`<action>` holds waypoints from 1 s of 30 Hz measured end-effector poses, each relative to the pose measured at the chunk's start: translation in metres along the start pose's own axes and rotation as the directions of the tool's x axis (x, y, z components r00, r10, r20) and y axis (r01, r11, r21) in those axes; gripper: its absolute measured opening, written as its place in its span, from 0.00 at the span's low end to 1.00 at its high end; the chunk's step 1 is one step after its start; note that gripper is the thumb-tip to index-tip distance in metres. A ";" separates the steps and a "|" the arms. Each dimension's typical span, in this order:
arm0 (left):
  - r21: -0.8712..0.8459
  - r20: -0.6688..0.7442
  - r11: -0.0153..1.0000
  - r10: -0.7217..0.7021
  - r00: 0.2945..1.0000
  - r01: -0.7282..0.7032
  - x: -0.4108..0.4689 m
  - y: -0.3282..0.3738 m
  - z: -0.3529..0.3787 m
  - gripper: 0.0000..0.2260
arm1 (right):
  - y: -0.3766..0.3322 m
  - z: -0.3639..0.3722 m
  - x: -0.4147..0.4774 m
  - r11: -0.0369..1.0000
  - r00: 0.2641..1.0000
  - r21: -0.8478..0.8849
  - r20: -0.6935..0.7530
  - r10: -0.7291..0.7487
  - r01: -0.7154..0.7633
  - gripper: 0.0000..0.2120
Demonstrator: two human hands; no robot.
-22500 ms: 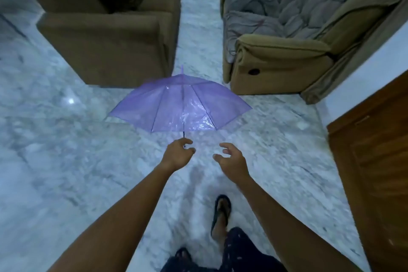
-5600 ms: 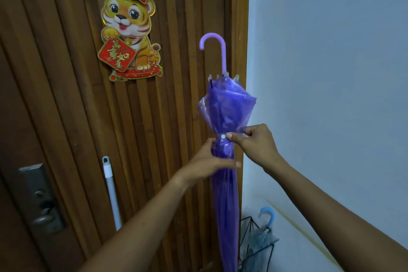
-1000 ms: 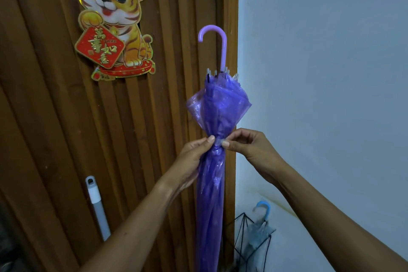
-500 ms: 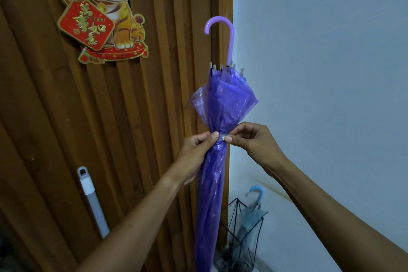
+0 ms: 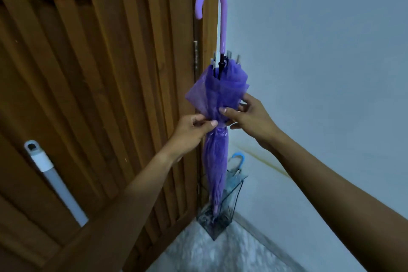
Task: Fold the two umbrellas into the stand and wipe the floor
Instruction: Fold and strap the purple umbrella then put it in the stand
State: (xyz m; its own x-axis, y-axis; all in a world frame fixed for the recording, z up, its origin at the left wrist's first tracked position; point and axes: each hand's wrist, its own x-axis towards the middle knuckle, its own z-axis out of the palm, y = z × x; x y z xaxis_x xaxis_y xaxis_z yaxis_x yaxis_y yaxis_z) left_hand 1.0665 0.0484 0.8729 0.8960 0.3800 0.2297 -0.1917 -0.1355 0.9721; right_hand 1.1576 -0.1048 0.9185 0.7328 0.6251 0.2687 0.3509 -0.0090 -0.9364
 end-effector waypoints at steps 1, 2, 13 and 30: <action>-0.011 -0.004 1.000 -0.022 1.000 0.022 0.006 -0.004 0.000 0.04 | 0.012 -0.002 0.009 1.000 1.000 0.005 -0.002 0.006 -0.006 0.17; -0.033 -0.010 0.998 -0.049 0.999 0.049 0.013 -0.008 -0.002 0.05 | 0.025 -0.003 0.018 1.000 1.000 0.006 -0.007 0.016 -0.016 0.17; -0.032 -0.103 0.900 -0.437 0.894 0.436 0.154 -0.174 0.022 0.06 | 0.255 -0.004 0.138 0.950 0.959 -0.132 -0.057 0.278 -0.283 0.12; 0.122 -0.241 0.660 -0.705 0.667 0.741 0.204 -0.540 0.050 0.10 | 0.595 0.062 0.163 0.640 0.641 -0.061 0.003 0.768 -0.766 0.08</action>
State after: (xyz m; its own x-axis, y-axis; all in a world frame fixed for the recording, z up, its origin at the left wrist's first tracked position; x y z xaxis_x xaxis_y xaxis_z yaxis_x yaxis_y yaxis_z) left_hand 1.3728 0.1533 0.3929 0.6365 0.5698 -0.5199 0.5865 0.0803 0.8060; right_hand 1.4500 0.0398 0.3911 0.7374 0.3962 -0.5471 -0.3014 -0.5319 -0.7914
